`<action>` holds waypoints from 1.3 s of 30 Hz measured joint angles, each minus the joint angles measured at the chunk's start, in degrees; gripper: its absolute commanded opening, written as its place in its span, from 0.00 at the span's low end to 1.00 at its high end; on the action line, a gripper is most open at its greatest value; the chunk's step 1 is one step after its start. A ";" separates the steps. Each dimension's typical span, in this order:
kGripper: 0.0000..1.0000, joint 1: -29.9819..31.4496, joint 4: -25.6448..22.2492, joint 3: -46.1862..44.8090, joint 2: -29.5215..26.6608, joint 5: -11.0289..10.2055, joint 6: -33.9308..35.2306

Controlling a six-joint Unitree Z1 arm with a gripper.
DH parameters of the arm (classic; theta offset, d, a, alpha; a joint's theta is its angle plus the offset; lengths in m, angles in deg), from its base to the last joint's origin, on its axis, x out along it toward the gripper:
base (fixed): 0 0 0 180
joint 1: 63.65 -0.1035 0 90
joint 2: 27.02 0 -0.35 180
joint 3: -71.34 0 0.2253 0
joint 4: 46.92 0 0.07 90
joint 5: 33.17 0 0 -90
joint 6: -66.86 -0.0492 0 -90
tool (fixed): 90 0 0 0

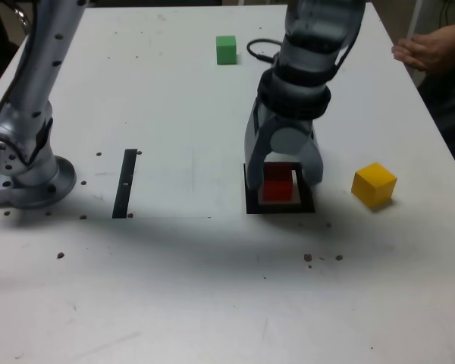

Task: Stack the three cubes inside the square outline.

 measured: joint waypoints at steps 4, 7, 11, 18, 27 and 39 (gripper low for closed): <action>1.00 0.03 -2.35 1.83 -1.57 -1.47 0.00; 1.00 0.36 -4.85 5.32 -1.76 -2.46 -0.21; 0.99 0.85 -9.29 12.25 -0.13 -3.37 -1.21; 0.99 1.00 -15.58 24.66 7.19 -3.55 -3.76; 0.99 1.10 -18.50 35.84 14.30 -2.71 -5.88; 0.99 1.10 -19.66 43.76 19.77 -1.43 -9.13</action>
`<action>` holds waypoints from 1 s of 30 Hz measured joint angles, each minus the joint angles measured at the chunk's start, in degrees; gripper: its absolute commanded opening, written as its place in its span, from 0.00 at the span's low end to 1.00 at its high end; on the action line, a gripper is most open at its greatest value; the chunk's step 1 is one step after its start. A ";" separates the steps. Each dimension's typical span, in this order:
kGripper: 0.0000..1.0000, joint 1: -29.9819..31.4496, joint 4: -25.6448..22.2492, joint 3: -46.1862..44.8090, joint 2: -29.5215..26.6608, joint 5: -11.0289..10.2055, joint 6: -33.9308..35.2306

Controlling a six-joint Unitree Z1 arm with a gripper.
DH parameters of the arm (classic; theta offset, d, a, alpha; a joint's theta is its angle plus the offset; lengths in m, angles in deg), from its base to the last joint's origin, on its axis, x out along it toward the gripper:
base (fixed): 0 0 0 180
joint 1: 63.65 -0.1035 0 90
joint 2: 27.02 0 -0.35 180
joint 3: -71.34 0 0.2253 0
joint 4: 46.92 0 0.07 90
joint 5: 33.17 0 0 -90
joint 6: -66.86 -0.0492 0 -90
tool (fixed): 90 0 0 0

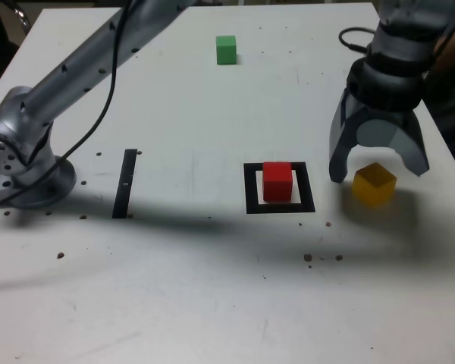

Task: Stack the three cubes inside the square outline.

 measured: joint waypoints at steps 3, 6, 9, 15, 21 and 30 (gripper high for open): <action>1.00 0.09 0.00 0.02 0.00 -0.26 -1.39; 1.00 0.80 0.00 0.02 -0.05 -0.97 -4.81; 1.00 2.00 0.00 0.02 -0.29 -2.20 -9.18; 1.00 3.15 0.00 -0.49 -0.99 -5.23 -17.96; 0.99 3.46 0.03 -1.18 -1.09 -7.24 -25.70; 0.99 4.11 0.65 -0.70 -1.09 -8.57 -32.30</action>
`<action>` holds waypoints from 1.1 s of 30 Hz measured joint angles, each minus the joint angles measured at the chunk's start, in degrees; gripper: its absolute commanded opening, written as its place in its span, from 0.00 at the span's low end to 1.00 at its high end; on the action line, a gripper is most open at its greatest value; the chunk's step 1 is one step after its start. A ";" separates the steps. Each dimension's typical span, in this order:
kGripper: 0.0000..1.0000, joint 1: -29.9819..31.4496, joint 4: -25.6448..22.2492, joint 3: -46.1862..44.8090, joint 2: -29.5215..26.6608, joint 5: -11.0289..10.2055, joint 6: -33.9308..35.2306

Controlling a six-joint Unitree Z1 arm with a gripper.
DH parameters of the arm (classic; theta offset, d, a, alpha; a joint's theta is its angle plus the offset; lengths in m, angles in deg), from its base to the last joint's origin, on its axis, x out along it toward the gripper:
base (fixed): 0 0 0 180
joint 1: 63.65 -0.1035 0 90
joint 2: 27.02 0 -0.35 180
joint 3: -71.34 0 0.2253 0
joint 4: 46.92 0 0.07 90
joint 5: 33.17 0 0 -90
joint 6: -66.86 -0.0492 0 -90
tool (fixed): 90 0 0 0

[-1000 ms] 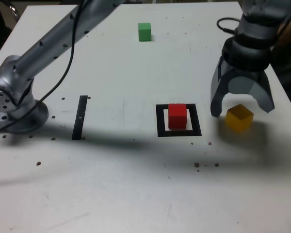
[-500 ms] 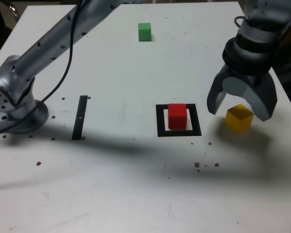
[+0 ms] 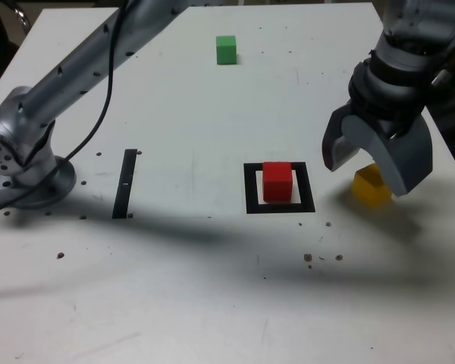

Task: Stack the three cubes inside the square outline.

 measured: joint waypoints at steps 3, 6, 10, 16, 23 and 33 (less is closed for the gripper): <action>0.99 0.22 0.00 0.17 0.00 -0.27 -0.02; 0.98 0.44 0.00 0.84 0.11 -0.43 -0.02; 0.97 0.47 -0.10 2.46 1.72 -0.87 -0.04; 0.94 0.47 -0.29 4.35 4.05 -0.98 -0.06; 0.85 0.47 -0.37 4.88 4.62 -0.94 -0.06; 0.44 0.47 -0.52 5.10 5.26 -0.65 0.49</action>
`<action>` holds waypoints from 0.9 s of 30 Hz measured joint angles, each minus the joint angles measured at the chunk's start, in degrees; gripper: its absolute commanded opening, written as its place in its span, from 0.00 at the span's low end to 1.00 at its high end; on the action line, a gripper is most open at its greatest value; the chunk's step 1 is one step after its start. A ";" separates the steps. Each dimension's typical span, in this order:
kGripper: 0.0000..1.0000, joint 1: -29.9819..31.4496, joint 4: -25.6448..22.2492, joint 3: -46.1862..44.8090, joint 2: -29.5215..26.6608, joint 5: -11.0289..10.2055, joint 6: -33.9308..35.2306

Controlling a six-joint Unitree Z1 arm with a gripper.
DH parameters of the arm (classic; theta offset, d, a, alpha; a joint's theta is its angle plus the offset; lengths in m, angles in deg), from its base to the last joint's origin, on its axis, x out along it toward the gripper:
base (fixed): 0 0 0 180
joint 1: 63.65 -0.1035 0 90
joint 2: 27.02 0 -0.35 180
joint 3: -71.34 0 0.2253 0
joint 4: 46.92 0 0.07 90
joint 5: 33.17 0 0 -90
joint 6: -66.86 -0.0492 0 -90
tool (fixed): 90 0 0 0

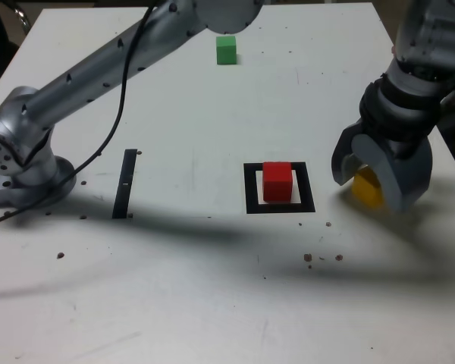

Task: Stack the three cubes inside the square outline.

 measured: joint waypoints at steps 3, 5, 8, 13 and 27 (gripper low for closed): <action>0.33 0.02 0.00 0.02 0.00 -0.13 0.04; 0.29 0.07 0.00 0.13 0.00 -0.19 0.05; 0.28 0.19 -0.02 0.26 0.00 -0.21 0.05; 0.27 0.21 -0.09 0.44 0.04 -0.22 0.05; 0.27 0.21 -0.33 1.09 0.13 -0.22 0.08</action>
